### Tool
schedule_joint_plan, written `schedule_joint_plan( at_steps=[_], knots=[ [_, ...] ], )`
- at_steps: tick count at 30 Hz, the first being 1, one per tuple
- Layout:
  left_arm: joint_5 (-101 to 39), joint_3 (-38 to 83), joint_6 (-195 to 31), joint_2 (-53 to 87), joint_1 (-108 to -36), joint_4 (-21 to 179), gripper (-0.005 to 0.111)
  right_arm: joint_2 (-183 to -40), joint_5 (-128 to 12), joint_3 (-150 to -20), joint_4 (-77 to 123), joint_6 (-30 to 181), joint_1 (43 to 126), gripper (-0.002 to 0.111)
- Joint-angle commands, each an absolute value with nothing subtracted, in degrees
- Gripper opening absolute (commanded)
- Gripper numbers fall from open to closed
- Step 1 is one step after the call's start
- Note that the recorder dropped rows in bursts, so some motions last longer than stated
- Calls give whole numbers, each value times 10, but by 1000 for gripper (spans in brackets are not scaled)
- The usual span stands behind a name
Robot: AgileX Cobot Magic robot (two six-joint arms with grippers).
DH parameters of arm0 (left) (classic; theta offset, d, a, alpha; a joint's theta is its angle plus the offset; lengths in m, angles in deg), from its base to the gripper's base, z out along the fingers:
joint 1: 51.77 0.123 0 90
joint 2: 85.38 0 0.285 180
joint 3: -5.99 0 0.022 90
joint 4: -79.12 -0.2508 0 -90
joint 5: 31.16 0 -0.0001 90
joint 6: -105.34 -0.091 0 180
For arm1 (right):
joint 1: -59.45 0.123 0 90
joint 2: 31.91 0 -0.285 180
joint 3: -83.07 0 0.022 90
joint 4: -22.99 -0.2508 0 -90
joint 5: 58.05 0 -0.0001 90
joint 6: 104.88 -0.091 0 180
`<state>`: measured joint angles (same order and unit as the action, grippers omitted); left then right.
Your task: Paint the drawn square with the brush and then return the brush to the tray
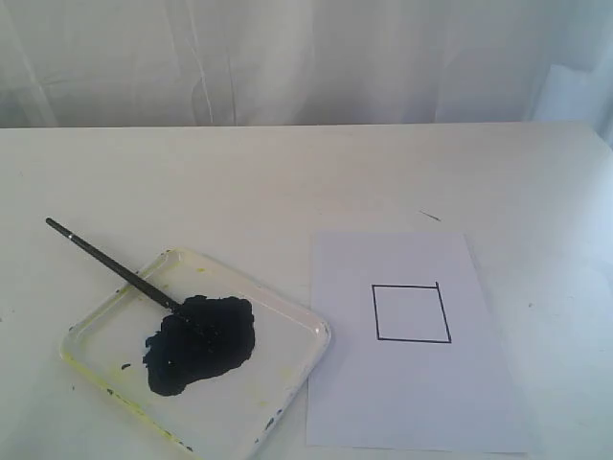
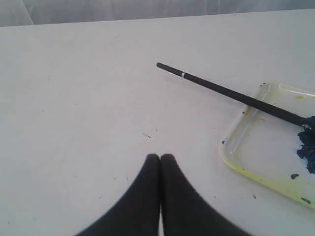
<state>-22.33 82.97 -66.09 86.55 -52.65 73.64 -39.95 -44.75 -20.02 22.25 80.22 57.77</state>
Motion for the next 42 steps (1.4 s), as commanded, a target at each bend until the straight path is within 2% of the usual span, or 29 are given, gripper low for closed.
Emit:
schedule_joint_plan(
  at_steps=[1,14,18,20,23,25,31,35,42],
  knots=[
    [-221,832,-659,868,-531,737,0,-397,-450,-197,226,800,577,0],
    [-246,832,-654,868,-531,747,0,-397,-455,-197,226,800,577,0],
    [-308,832,-596,868,-531,752,0,-397,-501,-197,224,781,577,0],
    [-335,832,-544,868,-531,752,0,-397,-576,-197,224,761,577,0],
    [-328,808,-478,868,-531,752,0,-397,-679,-197,224,724,577,0],
    [-294,764,-431,868,-531,752,0,-397,-685,-218,223,660,577,0],
    [-115,584,-472,867,-531,752,0,-404,-527,-378,223,639,577,0],
    [-33,504,-521,825,-531,752,0,-446,-463,-448,223,639,577,0],
    [99,363,-596,648,-531,752,0,-602,-353,-588,223,648,577,0]
  ],
)
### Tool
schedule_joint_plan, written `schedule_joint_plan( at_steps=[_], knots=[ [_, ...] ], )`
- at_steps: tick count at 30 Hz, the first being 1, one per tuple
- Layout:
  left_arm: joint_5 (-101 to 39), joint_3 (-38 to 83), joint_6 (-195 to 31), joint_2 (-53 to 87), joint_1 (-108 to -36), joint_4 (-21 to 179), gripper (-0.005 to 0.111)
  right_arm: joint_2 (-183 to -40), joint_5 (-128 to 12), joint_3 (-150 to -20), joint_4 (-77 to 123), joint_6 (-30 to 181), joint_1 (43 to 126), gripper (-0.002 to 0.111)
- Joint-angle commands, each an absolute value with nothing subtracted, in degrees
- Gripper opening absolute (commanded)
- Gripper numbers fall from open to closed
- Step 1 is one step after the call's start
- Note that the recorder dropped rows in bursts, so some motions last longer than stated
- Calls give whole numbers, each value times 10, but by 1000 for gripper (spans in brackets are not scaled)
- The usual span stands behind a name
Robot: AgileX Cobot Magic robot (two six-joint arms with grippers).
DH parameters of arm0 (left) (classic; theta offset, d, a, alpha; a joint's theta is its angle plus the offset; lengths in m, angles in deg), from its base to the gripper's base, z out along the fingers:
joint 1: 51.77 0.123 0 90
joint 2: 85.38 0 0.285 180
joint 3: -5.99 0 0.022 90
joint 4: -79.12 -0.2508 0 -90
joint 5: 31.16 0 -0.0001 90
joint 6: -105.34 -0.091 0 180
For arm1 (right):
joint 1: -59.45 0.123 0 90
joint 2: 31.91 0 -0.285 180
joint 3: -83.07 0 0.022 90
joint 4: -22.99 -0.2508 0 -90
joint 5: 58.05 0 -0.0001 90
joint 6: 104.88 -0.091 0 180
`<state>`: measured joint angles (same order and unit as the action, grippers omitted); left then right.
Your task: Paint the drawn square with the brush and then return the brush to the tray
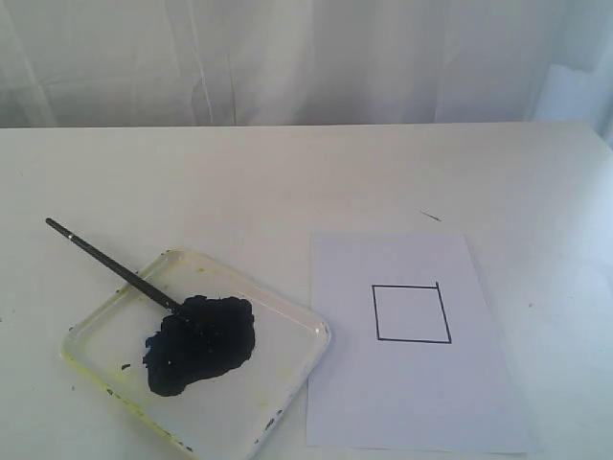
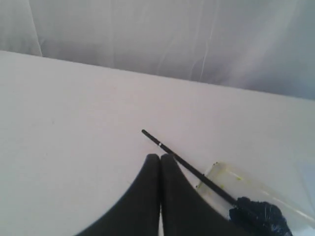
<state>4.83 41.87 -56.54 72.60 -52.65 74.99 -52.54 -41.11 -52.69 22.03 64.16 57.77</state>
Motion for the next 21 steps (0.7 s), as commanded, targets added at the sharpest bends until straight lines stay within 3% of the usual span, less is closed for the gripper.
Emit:
schedule_joint_plan(
  at_steps=[1,12,21],
  knots=[
    [115,339,-601,612,-531,752,0,-640,-327,-615,223,648,577,0],
    [159,245,-633,375,-531,756,0,-887,-194,-772,199,763,577,0],
    [155,186,-707,225,-531,758,0,-1040,-162,-798,-14,1117,577,0]
  ],
)
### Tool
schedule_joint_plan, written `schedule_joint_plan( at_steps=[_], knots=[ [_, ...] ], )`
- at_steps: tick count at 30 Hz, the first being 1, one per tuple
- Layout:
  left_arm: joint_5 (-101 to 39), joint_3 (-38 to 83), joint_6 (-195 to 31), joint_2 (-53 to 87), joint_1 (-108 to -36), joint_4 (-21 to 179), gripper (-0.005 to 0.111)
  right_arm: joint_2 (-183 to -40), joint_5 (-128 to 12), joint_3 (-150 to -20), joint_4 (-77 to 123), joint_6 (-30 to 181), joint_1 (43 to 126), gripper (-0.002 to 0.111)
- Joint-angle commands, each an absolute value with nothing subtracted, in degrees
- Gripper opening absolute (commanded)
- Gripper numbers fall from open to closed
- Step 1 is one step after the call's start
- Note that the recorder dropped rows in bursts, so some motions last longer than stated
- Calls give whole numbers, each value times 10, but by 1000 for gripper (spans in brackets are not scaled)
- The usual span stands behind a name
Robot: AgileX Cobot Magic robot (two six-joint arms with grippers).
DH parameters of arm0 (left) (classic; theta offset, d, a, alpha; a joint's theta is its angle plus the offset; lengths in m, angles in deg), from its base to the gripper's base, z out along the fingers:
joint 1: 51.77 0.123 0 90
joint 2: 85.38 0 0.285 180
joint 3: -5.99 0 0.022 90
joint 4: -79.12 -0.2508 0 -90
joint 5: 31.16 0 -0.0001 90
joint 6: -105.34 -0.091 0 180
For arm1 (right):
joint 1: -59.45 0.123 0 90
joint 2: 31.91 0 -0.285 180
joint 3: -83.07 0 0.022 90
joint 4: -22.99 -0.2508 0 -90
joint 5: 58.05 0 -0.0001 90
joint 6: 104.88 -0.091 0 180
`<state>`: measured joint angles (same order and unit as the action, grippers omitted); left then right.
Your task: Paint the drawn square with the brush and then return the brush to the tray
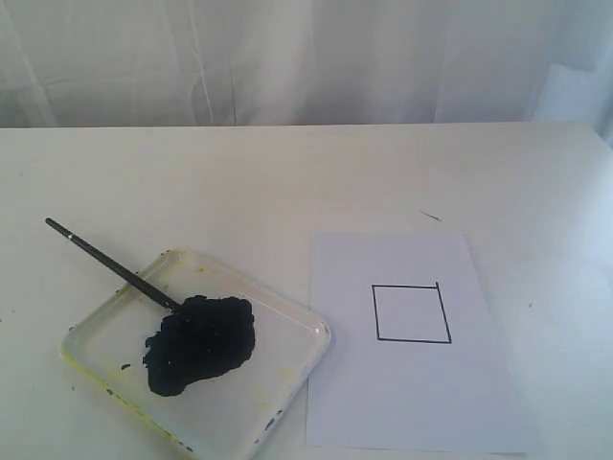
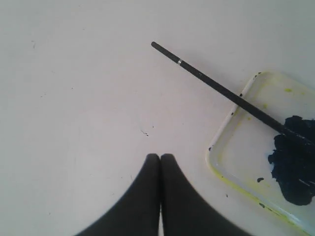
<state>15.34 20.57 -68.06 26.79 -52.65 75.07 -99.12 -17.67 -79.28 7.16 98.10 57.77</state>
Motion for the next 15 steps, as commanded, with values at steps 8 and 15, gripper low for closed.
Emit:
schedule_joint_plan(
  at_steps=[8,15],
  knots=[
    [171,142,-736,122,-531,758,0,-1158,-84,-831,-29,1136,577,5],
    [168,123,-800,67,-531,769,0,-1249,-68,-886,-37,1164,585,19]
  ],
)
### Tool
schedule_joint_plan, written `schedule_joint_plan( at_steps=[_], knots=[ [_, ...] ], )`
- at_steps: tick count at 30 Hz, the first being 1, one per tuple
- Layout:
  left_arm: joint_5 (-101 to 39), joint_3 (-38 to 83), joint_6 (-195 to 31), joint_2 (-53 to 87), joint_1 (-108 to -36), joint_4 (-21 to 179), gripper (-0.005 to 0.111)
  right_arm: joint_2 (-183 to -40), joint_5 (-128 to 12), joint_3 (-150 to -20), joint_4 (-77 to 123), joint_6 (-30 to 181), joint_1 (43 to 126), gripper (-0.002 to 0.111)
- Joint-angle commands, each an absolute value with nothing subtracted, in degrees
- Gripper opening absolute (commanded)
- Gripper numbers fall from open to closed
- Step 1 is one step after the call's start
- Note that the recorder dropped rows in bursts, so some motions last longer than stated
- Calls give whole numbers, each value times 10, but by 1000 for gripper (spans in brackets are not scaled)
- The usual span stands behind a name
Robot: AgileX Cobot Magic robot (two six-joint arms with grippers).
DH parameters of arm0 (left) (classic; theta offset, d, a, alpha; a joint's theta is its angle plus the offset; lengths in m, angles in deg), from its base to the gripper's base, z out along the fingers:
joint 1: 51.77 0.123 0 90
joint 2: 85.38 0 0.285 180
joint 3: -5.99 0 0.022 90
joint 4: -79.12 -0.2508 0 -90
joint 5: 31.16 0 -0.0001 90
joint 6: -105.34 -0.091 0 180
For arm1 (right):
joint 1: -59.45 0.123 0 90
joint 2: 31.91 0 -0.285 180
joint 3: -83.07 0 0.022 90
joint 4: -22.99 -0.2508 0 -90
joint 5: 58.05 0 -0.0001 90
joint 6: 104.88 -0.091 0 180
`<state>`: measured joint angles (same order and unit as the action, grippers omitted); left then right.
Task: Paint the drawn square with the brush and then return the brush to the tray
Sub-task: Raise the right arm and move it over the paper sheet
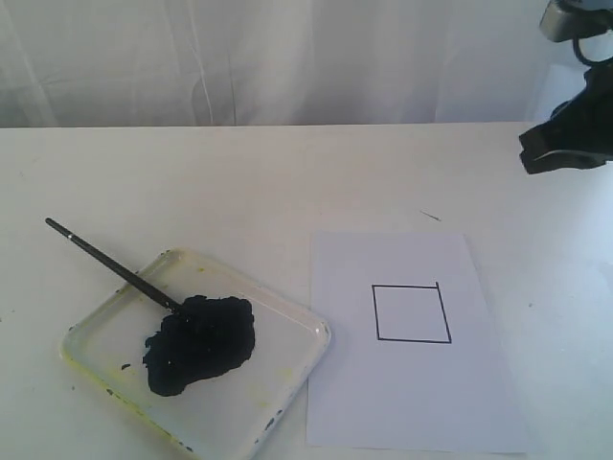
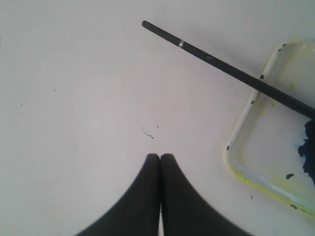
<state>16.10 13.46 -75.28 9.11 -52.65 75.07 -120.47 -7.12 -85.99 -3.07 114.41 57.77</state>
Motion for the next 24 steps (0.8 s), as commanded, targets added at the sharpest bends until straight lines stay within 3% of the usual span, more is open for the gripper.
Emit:
schedule_joint_plan(
  at_steps=[1,5,8,21,24],
  knots=[
    [170,119,-813,59,-531,779,0,-1264,-73,-893,-37,1164,591,23],
    [168,111,-849,24,-531,802,0,-1321,-92,-918,-37,1164,623,43],
    [164,111,-878,5,-531,803,0,-1361,-113,-934,-36,1139,644,50],
    [129,111,-902,-18,-531,803,0,-1470,-153,-996,151,938,738,55],
    [129,112,-915,-18,-531,804,6,-1482,-167,-996,151,938,747,55]
  ],
)
